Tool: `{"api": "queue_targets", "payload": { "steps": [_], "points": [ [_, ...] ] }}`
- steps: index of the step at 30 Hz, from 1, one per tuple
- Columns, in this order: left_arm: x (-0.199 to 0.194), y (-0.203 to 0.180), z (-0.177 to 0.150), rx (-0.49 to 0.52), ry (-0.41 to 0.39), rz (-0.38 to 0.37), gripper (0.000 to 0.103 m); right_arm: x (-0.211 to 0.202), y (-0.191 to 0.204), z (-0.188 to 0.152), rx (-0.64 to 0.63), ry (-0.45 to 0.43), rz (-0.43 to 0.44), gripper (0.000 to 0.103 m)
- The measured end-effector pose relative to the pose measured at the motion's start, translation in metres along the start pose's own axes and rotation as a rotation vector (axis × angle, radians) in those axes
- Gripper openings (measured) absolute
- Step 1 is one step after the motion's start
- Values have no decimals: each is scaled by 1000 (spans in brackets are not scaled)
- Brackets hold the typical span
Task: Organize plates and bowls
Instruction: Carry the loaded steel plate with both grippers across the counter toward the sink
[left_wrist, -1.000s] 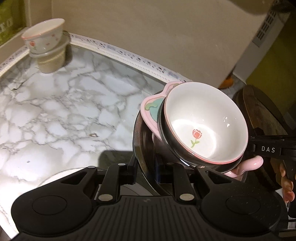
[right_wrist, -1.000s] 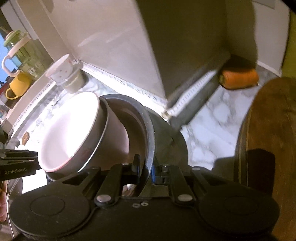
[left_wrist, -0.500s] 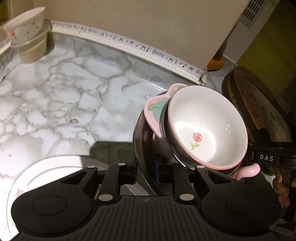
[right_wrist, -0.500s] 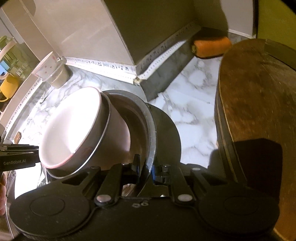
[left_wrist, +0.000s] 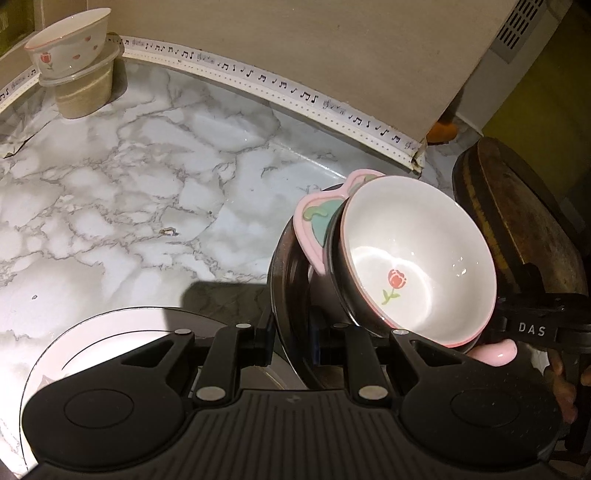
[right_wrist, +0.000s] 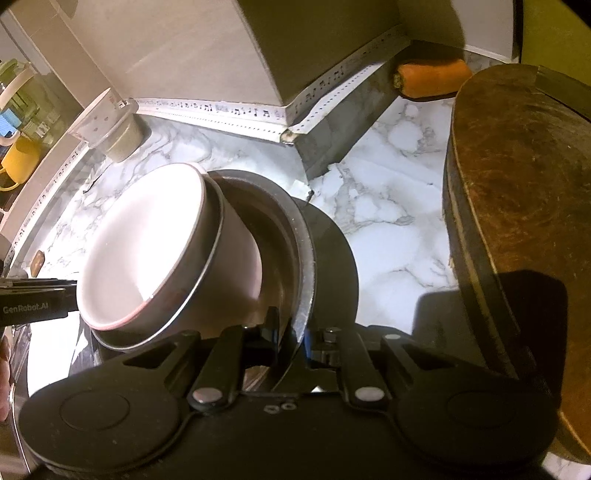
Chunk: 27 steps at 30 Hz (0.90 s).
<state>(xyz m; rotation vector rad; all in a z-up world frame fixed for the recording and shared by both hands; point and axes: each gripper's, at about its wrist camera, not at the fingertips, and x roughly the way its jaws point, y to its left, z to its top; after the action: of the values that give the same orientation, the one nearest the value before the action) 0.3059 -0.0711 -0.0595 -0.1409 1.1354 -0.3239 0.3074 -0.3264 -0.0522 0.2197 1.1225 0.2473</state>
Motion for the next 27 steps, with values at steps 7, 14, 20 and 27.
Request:
{"api": "queue_targets", "payload": {
  "steps": [7, 14, 20, 27],
  "points": [
    [5, -2, 5, 6, -1, -25, 17, -2, -6, 4, 4, -4, 2, 14],
    [13, -10, 14, 27, 7, -30, 17, -6, -7, 5, -31, -15, -45, 17],
    [9, -1, 21, -4, 9, -45, 17, -11, -7, 12, -94, -22, -82, 23],
    [9, 0, 17, -33, 56, -76, 18, -14, -13, 30, -121, -11, -84, 34]
  ]
}}
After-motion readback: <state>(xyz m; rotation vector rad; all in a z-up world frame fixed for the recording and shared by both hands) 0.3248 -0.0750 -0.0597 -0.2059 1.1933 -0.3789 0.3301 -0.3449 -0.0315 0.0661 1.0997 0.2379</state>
